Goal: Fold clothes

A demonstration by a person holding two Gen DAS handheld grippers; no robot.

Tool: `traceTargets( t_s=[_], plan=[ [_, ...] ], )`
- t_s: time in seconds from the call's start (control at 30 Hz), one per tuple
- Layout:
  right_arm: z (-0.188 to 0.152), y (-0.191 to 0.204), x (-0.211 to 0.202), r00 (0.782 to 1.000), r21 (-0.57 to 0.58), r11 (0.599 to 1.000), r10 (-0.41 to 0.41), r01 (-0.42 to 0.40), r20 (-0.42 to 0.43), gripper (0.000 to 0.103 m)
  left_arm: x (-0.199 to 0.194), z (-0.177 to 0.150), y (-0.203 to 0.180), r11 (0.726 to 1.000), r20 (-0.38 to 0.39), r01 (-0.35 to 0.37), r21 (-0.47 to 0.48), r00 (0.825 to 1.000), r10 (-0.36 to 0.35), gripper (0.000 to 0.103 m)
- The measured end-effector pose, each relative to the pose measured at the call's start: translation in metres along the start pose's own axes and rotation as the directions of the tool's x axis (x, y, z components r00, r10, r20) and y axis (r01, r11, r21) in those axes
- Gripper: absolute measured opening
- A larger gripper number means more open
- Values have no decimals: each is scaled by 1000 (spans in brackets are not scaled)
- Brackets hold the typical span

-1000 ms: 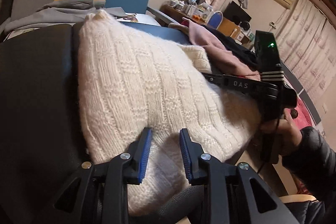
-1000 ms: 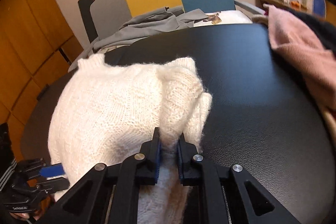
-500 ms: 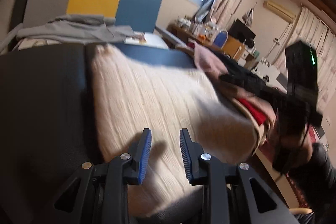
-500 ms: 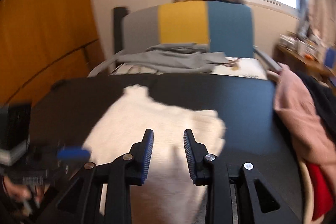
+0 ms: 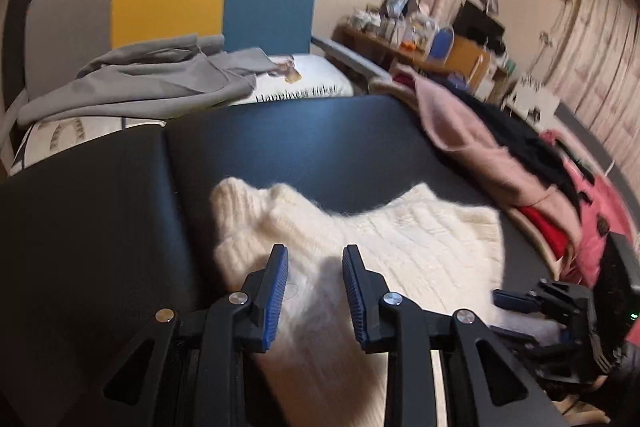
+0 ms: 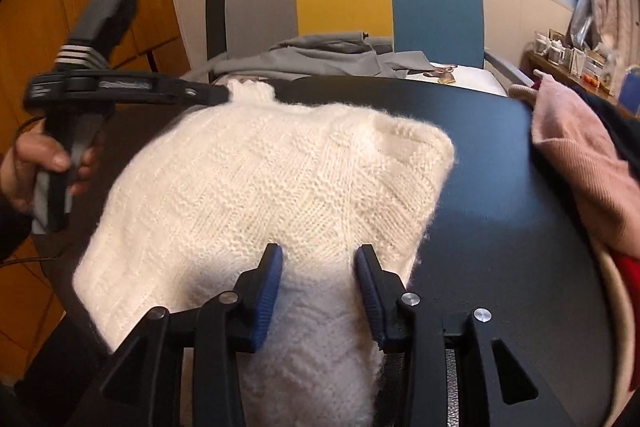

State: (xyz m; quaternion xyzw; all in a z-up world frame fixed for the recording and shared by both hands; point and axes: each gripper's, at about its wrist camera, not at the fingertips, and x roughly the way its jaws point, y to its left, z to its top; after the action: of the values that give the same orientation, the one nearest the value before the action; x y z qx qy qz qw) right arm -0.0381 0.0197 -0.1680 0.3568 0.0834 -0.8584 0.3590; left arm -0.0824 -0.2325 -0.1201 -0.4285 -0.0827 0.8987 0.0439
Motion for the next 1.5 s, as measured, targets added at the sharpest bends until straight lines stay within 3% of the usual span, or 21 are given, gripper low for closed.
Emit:
traceTargets(
  t_s=[0.07, 0.1, 0.4, 0.47, 0.5, 0.57, 0.63, 0.7, 0.77, 0.8, 0.83, 0.9, 0.97, 1.03, 1.27, 1.43, 1.5],
  plan=[
    [-1, -1, 0, 1000, 0, 1000, 5, -5, 9, 38, 26, -1, -3, 999, -77, -32, -9, 997, 31, 28],
    [-2, -2, 0, 1000, 0, 1000, 9, -9, 16, 39, 33, -4, -1, 999, -73, -37, -38, 997, 34, 28],
    [1, -7, -1, 999, 44, 998, 33, -34, 21, 40, 30, -10, -2, 993, -2, -59, -104, 998, 59, 29],
    [2, -9, -2, 999, 66, 997, 47, -48, 17, 42, 18, -11, 11, 986, 63, 17, -167, 998, -6, 29],
    [3, -10, -3, 998, 76, 996, 54, -55, 15, 43, 9, -14, 21, 974, 100, 70, -214, 994, -49, 28],
    [4, -11, -4, 998, 97, 993, 67, -68, 12, 45, -9, -21, 51, 917, 164, 198, -345, 975, -149, 33],
    [7, -14, -6, 996, 123, 988, 90, -90, 3, 48, -25, -33, 77, 867, 204, 268, -419, 959, -198, 39],
    [13, -21, -13, 993, 166, 979, 118, -119, 13, 55, -34, -45, 87, 848, 211, 309, -431, 948, -239, 44],
    [20, -30, -21, 989, 211, 966, 147, -150, 31, 59, -39, -58, 96, 820, 212, 368, -439, 929, -303, 56],
    [24, -34, -25, 986, 233, 958, 161, -166, 40, 68, -38, -64, 99, 807, 209, 382, -450, 924, -321, 57],
    [27, -38, -29, 983, 255, 950, 175, -182, 49, 82, -36, -70, 102, 794, 207, 395, -462, 919, -336, 59],
    [33, -47, -34, 978, 292, 934, 198, -207, 61, 99, -31, -80, 106, 764, 207, 427, -484, 904, -374, 65],
    [33, -58, -30, 977, 314, 926, 210, -211, 38, 100, -23, -87, 109, 714, 227, 479, -511, 876, -425, 70],
    [32, -67, -19, 976, 334, 921, 219, -203, -11, 100, -16, -86, 109, 691, 244, 504, -519, 861, -446, 71],
    [22, -85, 14, 951, 420, 869, 306, -262, -40, 99, 12, -72, 99, 692, 220, 538, -482, 839, -498, 73],
    [17, -83, 45, 914, 454, 825, 402, -335, -57, 100, 20, -64, 88, 708, 209, 545, -450, 835, -510, 78],
    [17, -75, 46, 915, 415, 842, 400, -346, -48, 99, 22, -60, 83, 717, 175, 529, -454, 842, -510, 77]
  ],
)
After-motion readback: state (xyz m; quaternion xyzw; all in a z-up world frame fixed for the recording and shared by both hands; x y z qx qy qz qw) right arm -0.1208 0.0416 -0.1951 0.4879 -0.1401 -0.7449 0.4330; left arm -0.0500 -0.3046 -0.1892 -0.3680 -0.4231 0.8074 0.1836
